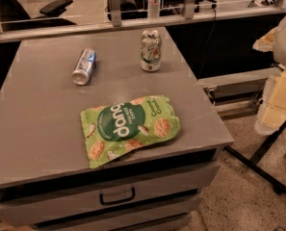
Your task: Move redbull can near 7up can
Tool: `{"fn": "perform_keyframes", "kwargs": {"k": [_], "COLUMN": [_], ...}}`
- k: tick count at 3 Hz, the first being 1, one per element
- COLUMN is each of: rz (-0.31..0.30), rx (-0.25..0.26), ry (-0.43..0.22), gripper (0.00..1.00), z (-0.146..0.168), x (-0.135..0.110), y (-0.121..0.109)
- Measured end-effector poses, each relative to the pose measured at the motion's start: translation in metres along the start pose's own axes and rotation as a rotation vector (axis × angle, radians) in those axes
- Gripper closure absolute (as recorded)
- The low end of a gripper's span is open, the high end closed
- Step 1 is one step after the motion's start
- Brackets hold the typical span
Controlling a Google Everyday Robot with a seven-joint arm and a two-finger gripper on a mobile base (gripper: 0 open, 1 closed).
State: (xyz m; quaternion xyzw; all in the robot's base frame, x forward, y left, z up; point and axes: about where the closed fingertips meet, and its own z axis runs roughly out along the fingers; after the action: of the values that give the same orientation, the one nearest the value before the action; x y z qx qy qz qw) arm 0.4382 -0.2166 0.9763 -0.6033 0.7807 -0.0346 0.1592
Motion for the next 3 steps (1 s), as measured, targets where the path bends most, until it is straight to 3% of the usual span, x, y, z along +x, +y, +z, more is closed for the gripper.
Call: {"fn": "perform_keyframes", "kwargs": {"k": [1,2,3], "rz": [0.0,0.027,0.104], "rx": [0.0,-0.007,-0.021], "ry": [0.0,-0.052,-0.184], "gripper": [0.0,0.0,0.0], "z": [0.0,0.0,0.005], "x": [0.0,-0.005,-0.018], "y": [0.0,0.004,0.021]}}
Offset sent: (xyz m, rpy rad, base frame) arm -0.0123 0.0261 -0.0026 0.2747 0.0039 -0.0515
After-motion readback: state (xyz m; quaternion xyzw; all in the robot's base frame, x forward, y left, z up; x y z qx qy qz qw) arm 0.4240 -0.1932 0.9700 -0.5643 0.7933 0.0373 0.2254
